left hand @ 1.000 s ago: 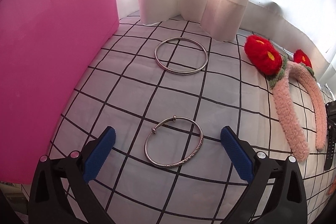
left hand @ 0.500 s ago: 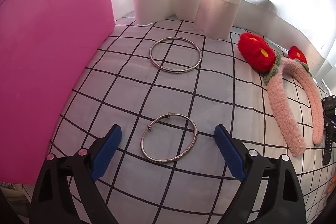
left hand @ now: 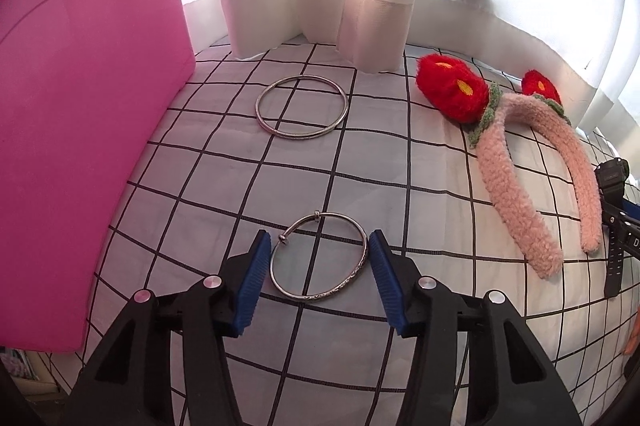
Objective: Organize jewelry
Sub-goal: 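Close the left tool on the twisted silver bangle, then carry the watch in the right tool and bangle in the left tool over the tub, then open the right tool to drop the watch while the left tool drops the bangle into the tub, then move both tools from the tub to the pink headband and silver ring, then grasp the pink strawberry headband with the right tool while the left tool grasps the silver ring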
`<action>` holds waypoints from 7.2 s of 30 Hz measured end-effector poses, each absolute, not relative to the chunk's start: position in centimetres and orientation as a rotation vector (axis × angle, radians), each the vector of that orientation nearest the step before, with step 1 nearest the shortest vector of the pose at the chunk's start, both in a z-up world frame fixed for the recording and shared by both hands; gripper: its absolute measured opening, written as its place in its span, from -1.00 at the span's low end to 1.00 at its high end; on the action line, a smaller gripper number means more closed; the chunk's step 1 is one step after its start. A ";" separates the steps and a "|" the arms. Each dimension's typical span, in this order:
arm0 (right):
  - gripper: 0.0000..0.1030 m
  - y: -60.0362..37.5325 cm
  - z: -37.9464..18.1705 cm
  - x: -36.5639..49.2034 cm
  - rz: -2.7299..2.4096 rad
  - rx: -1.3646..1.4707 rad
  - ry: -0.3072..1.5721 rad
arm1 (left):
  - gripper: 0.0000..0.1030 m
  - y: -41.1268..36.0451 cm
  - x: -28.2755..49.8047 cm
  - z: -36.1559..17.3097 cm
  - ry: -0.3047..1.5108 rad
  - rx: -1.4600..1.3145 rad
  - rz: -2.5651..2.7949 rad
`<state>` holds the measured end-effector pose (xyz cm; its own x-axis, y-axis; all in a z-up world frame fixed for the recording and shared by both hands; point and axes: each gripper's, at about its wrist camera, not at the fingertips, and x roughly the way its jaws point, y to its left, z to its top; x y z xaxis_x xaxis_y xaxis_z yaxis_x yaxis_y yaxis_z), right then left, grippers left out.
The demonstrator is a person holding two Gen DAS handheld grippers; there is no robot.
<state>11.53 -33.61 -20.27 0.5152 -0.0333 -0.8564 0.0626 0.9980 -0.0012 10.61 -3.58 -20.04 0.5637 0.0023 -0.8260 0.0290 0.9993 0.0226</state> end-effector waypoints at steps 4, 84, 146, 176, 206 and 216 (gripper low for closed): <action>0.19 -34.3 -20.2 11.6 -0.055 0.042 1.028 | -0.05 -3.4 9.8 -19.4 0.956 0.048 -0.024; 0.21 13.5 -3.7 21.0 0.511 -0.255 1.018 | 0.52 29.0 8.4 -4.1 0.891 -0.235 0.306; 0.21 -19.9 -15.0 12.4 0.131 0.134 1.080 | 0.78 -1.3 11.4 -8.0 0.877 0.017 -0.018; 0.21 -16.8 -21.7 17.4 -0.038 0.077 1.140 | 0.78 -1.3 21.7 -18.9 1.095 -0.010 -0.058; 0.82 -18.0 -23.4 14.9 -0.145 0.070 1.029 | 0.90 -2.5 22.2 -20.5 0.959 0.057 -0.106; 0.45 -17.1 -22.4 14.6 -0.104 0.056 1.023 | 0.38 -2.6 21.1 -19.8 0.948 0.072 -0.138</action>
